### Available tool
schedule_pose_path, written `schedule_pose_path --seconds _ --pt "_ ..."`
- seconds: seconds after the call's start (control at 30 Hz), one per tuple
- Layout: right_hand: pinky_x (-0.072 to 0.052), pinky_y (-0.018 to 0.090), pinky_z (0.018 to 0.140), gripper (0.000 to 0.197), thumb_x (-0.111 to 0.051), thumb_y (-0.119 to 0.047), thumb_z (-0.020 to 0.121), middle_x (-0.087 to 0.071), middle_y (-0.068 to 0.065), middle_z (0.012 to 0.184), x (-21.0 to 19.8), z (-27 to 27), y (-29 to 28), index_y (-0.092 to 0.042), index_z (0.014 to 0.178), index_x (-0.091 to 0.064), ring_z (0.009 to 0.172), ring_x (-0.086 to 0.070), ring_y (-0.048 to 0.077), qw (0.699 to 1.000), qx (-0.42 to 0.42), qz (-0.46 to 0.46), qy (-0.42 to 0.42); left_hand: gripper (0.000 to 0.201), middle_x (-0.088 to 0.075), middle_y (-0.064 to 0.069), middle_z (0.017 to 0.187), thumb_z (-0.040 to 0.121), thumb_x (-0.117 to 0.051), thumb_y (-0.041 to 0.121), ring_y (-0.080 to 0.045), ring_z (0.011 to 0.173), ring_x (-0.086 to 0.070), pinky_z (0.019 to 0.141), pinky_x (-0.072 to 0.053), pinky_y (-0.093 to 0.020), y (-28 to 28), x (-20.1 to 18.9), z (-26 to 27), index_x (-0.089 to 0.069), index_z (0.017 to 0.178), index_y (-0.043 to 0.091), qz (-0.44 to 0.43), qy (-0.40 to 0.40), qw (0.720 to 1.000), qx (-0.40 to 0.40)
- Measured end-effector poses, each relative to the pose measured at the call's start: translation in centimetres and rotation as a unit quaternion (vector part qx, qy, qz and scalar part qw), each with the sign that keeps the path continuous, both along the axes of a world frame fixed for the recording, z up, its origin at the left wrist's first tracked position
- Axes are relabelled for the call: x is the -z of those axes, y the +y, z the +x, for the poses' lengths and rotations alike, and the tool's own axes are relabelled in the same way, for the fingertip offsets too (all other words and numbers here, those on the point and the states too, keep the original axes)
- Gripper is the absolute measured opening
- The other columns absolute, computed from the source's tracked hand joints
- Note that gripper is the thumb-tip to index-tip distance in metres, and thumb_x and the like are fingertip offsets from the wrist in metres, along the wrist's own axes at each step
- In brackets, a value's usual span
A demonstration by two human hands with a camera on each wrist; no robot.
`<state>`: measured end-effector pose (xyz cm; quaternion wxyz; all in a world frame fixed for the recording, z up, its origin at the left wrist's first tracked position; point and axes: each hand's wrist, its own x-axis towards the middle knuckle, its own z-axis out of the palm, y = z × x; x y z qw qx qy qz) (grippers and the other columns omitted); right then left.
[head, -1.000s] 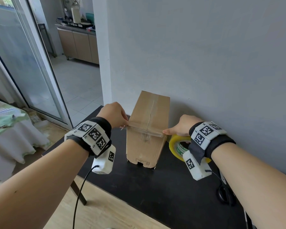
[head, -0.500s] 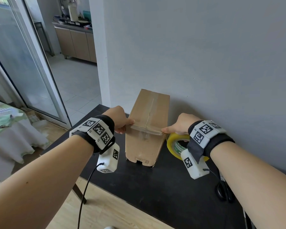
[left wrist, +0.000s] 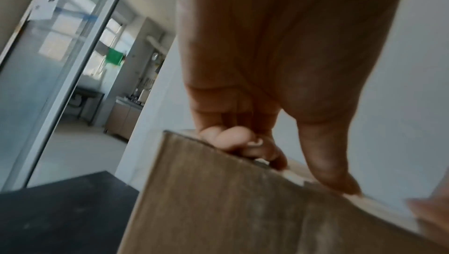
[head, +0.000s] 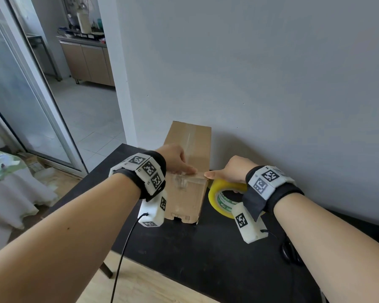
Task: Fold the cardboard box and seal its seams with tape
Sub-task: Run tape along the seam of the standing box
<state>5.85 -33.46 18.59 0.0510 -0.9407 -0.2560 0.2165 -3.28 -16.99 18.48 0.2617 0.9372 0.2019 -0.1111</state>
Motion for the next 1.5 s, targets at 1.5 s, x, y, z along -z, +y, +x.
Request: schedule_pose_path --seconds 1.5 --pt "-0.051 0.031 0.074 0.052 -0.059 -0.059 0.081 -0.071 0.008 0.090 5.7 1.2 -4.1 -0.010 0.092 -0.072 0.088 -0.066 0.023 0.978 0.040 0.188 0.085 0.043 -0.058 -0.001 0.059 0.074 -0.066 0.050 -0.017 0.057 -0.056 0.068 -0.050 -0.028 -6.3 -1.3 3.6 -0.053 0.058 0.013 0.150 0.097 0.984 0.029"
